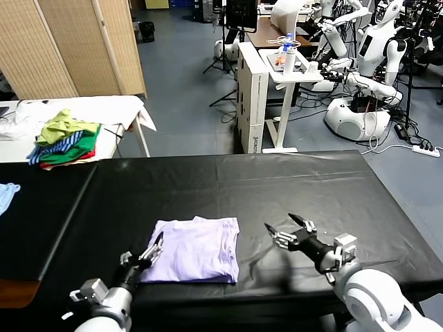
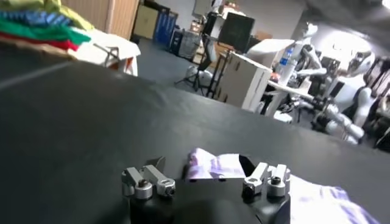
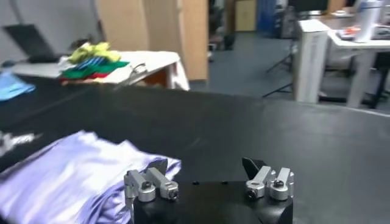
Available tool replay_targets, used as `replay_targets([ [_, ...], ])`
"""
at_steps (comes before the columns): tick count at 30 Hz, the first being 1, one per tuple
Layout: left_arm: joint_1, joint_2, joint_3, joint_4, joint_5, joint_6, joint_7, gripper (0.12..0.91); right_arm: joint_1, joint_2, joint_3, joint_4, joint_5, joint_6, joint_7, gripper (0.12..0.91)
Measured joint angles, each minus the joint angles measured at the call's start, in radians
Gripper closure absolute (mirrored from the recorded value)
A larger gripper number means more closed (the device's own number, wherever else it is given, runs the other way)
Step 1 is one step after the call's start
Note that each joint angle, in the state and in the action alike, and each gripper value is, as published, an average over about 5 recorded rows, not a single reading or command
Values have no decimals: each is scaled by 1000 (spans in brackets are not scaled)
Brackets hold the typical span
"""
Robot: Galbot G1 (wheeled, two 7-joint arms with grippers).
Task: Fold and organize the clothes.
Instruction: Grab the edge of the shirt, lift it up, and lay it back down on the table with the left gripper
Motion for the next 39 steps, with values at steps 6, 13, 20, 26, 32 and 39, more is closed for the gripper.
replay_targets([
  [6, 18, -26, -18, 14, -20, -12, 3, 123, -3, 9, 12, -1, 2, 1, -1, 118],
  [13, 39, -35, -17, 7, -15, -17, 5, 123, -5, 17, 12, 1, 1, 1, -4, 118],
  [20, 42, -40, -11, 18, -9, -17, 11, 167, -13, 20, 13, 11, -4, 2, -18, 118],
  [26, 37, -42, -2, 22, -7, -16, 12, 240, -11, 25, 10, 12, -8, 2, -19, 118],
  [32, 28, -42, 1, 33, -30, -5, 11, 333, -13, 31, 9, 11, -21, 4, -22, 118],
  [39, 25, -45, 5, 34, -45, -1, 5, 716, -13, 38, 8, 9, -35, 6, -23, 118],
])
